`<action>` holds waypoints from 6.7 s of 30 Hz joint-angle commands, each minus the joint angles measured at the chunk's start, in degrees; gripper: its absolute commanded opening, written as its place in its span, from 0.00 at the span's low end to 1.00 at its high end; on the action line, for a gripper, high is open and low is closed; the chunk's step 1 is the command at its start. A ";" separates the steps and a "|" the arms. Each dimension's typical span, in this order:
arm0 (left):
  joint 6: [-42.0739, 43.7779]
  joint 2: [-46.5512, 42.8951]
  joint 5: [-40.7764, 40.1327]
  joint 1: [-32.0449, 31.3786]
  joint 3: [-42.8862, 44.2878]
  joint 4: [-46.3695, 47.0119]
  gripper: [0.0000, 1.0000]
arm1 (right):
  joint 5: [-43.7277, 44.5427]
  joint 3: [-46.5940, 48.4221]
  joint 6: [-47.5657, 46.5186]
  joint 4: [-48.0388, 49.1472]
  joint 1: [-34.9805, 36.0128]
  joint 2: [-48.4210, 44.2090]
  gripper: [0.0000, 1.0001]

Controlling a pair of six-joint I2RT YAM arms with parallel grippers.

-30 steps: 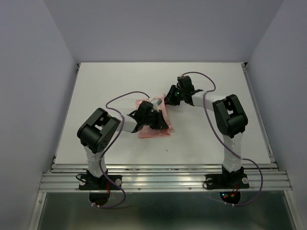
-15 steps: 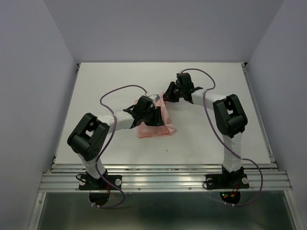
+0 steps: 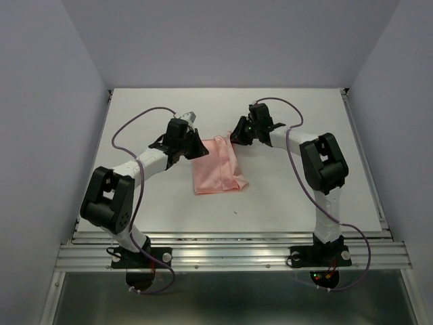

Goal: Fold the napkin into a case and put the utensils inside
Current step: Fold the lower triangle-folded napkin at the center of the board.

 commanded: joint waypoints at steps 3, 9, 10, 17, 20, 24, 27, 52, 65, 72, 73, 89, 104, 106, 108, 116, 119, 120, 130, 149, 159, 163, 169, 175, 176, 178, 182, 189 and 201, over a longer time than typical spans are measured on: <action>-4.49 6.23 0.82 2.78 8.83 0.26 0.00 | 0.35 1.95 -0.51 0.43 0.65 0.30 0.25; -5.63 16.17 1.00 2.95 17.72 -1.15 0.00 | 0.44 2.30 -0.51 0.17 1.17 0.04 0.25; -5.81 18.18 0.91 3.04 19.38 -1.24 0.00 | 0.44 2.38 -0.42 0.17 1.17 -0.05 0.25; -6.51 22.42 -2.24 3.13 23.26 -4.23 0.00 | 0.44 2.56 -0.42 -0.01 1.17 -0.05 0.25; -6.69 23.38 -3.65 3.13 24.31 -4.75 0.00 | 0.44 2.47 -0.42 -0.09 1.17 -0.14 0.25; -5.02 27.24 -3.13 3.13 27.65 -6.69 0.00 | 0.35 2.39 -0.51 -0.01 1.17 -0.14 0.25; -4.06 30.50 -0.42 3.22 30.37 -6.69 0.00 | 0.35 2.38 -0.51 -0.01 1.17 -0.32 0.25; -7.57 29.10 13.83 4.89 23.26 10.71 0.00 | 0.70 2.56 -1.30 -1.32 1.17 -1.20 0.25; -7.75 32.43 16.29 4.45 25.81 11.24 0.00 | 0.53 2.82 -1.30 -1.50 1.17 -1.37 0.25; -7.40 34.63 15.85 3.57 27.12 10.71 0.00 | -0.26 3.44 -1.21 -1.41 1.17 -1.63 0.25; -7.31 34.81 15.68 3.39 27.39 10.36 0.00 | -0.35 3.53 -1.21 -1.41 1.17 -1.81 0.25; -7.57 34.02 16.90 3.13 25.90 14.47 0.00 | -0.53 5.73 -1.21 -2.38 2.76 -0.05 0.25; -2.92 31.83 8.57 3.30 26.69 2.81 0.00 | 0.35 8.10 -0.86 -2.82 3.81 3.63 0.25; -2.21 31.65 6.37 3.22 27.30 0.88 0.00 | 0.96 8.54 -0.77 -3.17 3.81 4.25 0.25; -1.16 31.04 4.35 3.22 27.83 -1.50 0.00 | 1.40 9.15 -0.60 -3.61 4.33 5.22 0.25; 1.48 28.58 -2.68 3.22 29.06 -8.96 0.11 | 6.41 11.34 -0.16 -6.50 4.87 7.94 0.25; 2.18 28.13 -5.67 3.22 30.02 -12.22 0.16 | 8.35 12.40 -0.07 -8.53 5.39 9.26 0.25; 2.45 27.96 -6.29 3.22 30.29 -12.92 0.17 | 8.87 12.58 0.02 -8.71 5.39 9.44 0.25; 2.45 22.86 -12.01 3.30 29.85 -18.38 0.26 | 8.79 12.93 -0.77 -9.06 5.39 9.26 0.25; 0.69 16.79 -2.87 4.53 24.58 -11.88 0.54 | 6.77 16.97 -3.50 -9.94 7.50 7.42 0.21; 0.87 18.55 0.91 5.41 22.82 -9.76 0.57 | 7.03 18.91 -3.50 -10.90 8.12 9.00 0.21; 0.69 19.95 1.35 5.68 23.17 -9.33 0.60 | 7.03 18.91 -3.50 -10.90 8.64 9.00 0.21; -0.54 21.01 3.11 5.85 23.00 -6.95 0.61 | 7.38 18.47 -3.58 -10.82 8.64 8.74 0.21; -0.28 22.94 0.92 5.85 24.58 -8.97 0.61 | 7.30 18.73 -3.41 -10.82 8.64 8.82 0.21; -0.27 23.29 0.39 5.85 24.67 -9.06 0.61 | 7.21 18.82 -3.49 -10.82 8.64 8.82 0.21; -0.19 23.74 0.12 5.77 24.75 -9.15 0.58 | 7.21 18.91 -3.32 -10.82 8.64 8.82 0.21; -0.71 24.27 -0.32 5.85 24.76 -8.54 0.48 | 7.21 18.91 -3.32 -10.90 8.64 8.74 0.21; -1.33 24.79 -0.32 5.85 25.89 -7.74 0.03 | 7.47 17.33 -4.02 -10.82 8.64 7.42 0.22; -1.15 25.85 3.10 5.94 27.83 -6.78 0.00 | 8.44 1.98 -9.20 -9.42 9.17 -4.70 0.40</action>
